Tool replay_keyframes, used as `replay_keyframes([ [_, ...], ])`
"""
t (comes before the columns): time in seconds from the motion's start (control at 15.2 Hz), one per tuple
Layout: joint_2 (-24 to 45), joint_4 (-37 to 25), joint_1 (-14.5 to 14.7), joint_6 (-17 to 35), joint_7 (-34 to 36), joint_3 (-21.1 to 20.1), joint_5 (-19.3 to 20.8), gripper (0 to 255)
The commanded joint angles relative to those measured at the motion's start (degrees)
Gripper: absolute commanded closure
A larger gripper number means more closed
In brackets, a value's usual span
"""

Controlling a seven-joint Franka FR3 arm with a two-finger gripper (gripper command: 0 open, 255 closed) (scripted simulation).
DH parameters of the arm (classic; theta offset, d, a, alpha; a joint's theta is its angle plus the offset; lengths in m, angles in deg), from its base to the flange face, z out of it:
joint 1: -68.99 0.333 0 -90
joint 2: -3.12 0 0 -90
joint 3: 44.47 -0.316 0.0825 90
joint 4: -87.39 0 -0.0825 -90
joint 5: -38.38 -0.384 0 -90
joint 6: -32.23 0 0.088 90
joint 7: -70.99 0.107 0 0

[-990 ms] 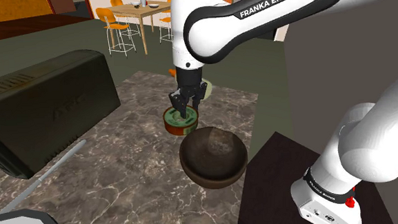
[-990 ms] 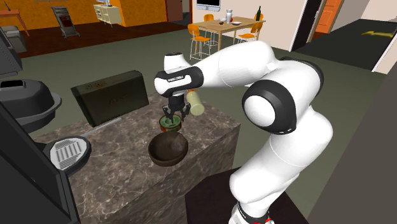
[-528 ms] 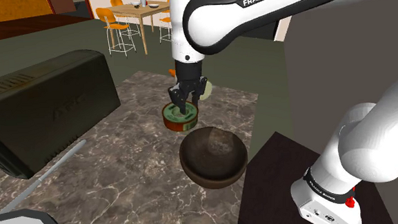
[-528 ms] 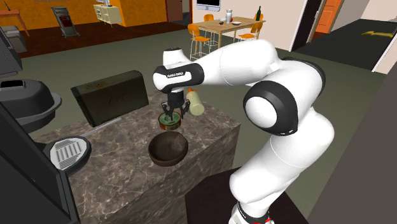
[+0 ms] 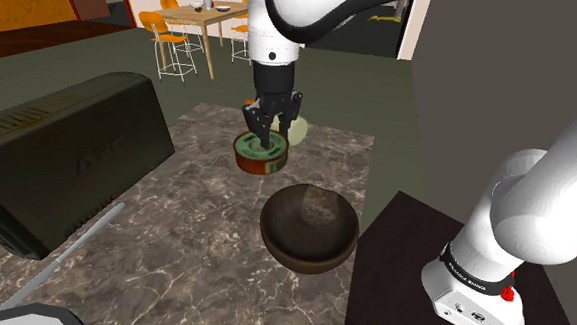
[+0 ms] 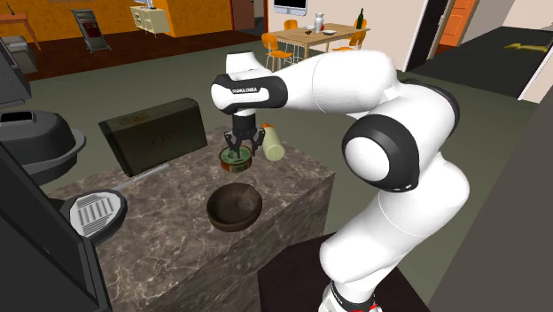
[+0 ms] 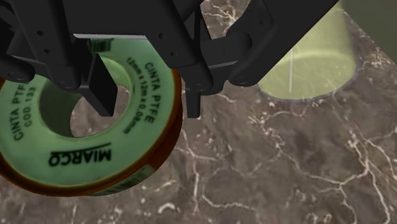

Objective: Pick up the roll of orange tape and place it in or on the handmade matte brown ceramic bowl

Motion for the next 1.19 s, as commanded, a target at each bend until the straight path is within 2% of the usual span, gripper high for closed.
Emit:
replay_keyframes([
  [0.0,-0.2,-1.3,0.0,-1.5,0.1,0.0,0.0,255],
  [0.59,-0.3,-8.0,-0.2,-8.3,0.4,0.3,0.2,255],
  [1.12,-15.2,3.0,3.5,-11.3,4.3,-1.7,-4.7,255],
])
